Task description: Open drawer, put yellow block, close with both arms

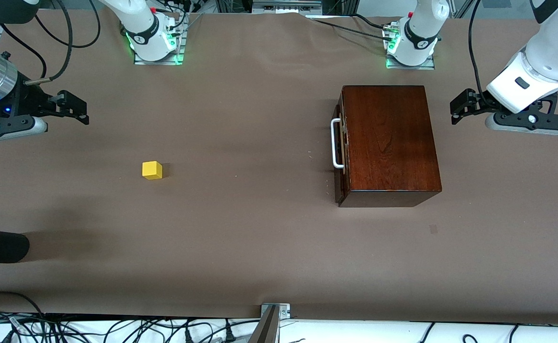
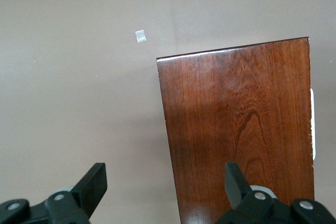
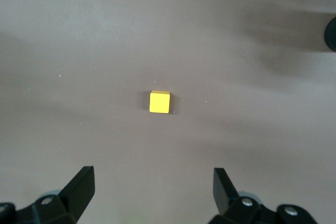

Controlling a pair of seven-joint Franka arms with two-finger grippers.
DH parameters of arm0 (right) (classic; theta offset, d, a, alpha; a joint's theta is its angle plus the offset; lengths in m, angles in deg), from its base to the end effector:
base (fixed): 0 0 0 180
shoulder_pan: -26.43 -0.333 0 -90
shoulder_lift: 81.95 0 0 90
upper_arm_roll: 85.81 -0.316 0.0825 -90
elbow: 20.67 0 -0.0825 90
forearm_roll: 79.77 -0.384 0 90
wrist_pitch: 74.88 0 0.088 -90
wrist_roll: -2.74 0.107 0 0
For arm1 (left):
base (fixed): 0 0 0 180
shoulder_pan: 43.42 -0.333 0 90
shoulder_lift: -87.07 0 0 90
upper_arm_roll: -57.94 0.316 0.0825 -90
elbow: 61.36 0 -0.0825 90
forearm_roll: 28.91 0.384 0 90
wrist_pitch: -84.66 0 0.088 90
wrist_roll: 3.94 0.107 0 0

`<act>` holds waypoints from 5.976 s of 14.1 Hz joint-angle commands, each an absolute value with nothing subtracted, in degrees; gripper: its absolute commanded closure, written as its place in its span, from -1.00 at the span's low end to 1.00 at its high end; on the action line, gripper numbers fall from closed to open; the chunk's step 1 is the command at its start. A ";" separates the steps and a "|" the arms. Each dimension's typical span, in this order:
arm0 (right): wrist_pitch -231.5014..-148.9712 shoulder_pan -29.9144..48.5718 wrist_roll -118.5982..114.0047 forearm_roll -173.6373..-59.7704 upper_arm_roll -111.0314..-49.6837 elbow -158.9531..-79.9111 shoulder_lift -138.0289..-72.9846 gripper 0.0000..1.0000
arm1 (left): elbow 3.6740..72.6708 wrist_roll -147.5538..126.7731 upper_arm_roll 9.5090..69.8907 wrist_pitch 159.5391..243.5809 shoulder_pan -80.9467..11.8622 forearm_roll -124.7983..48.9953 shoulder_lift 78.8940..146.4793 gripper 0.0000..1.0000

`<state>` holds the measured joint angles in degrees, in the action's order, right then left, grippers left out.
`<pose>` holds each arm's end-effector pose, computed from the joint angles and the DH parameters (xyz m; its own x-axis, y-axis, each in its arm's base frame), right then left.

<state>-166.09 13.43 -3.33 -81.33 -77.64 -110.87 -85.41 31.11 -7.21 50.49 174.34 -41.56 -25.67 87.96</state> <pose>0.5706 0.0535 0.5910 0.9813 0.1883 -0.0399 0.1875 -0.9820 -0.0229 0.5502 -0.0835 0.5953 0.9926 -0.1048 -0.0608 -0.1083 -0.9924 -0.0580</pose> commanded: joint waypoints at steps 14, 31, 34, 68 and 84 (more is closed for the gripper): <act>-165.23 13.68 -3.42 -82.32 -77.63 -109.71 -85.73 -1.00 | 27.23 -7.54 48.10 172.20 -40.52 -34.80 91.54 -1.00; -165.06 13.77 -3.42 -82.32 -77.46 -109.79 -85.82 -1.00 | 29.42 -46.37 34.38 183.08 -21.71 -16.78 108.06 -1.00; -164.62 13.86 -3.42 -82.32 -77.46 -109.79 -85.82 -1.00 | 36.43 -47.44 34.21 189.06 -20.83 -15.30 107.99 -1.00; -171.28 15.35 -4.21 -81.26 -77.28 -109.79 -88.36 -1.00 | 32.42 -68.72 32.01 214.48 -12.92 -3.25 124.33 -1.00; -175.23 15.35 -3.77 -81.96 -77.72 -114.87 -98.13 -1.00 | 28.12 -67.92 30.34 207.45 -11.51 -3.25 124.77 -1.00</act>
